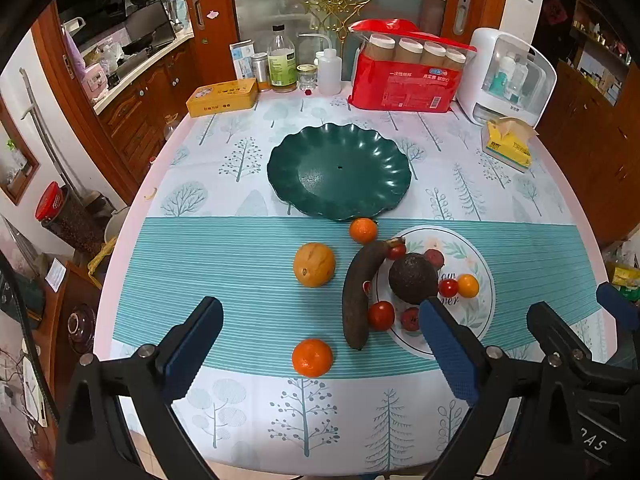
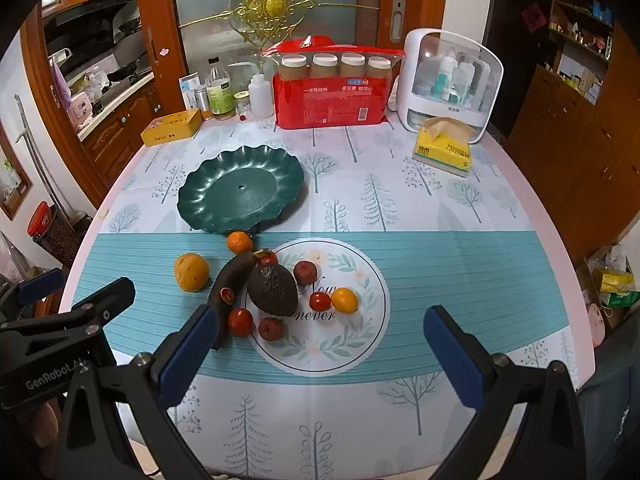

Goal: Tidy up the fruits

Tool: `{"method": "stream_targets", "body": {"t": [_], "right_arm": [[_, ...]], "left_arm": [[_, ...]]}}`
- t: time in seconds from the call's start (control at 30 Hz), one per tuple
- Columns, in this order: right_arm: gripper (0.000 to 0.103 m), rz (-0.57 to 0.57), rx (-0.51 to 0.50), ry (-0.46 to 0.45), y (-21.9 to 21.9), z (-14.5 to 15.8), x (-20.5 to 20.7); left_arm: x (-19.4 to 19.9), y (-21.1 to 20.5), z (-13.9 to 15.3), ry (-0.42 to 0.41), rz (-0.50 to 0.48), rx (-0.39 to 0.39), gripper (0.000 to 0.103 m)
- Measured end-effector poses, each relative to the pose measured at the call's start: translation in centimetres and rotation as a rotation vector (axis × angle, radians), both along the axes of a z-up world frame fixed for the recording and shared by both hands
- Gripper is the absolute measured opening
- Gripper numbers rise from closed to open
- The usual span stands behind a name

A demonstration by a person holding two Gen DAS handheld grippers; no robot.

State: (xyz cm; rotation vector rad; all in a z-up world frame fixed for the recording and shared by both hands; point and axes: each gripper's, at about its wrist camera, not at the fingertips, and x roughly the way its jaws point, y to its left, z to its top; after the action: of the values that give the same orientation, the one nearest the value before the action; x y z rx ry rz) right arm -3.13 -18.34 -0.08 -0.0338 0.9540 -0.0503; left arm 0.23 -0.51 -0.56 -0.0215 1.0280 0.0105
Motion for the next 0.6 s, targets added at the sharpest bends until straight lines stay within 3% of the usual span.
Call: {"method": "stream_targets", "body": {"t": [0.6], "right_arm": [[0.103, 0.016, -0.011, -0.042, -0.1, 1.6, 0.4]], "left_arm": [[-0.1, -0.4, 0.9, -0.028, 0.001, 0.026, 0.097]]}}
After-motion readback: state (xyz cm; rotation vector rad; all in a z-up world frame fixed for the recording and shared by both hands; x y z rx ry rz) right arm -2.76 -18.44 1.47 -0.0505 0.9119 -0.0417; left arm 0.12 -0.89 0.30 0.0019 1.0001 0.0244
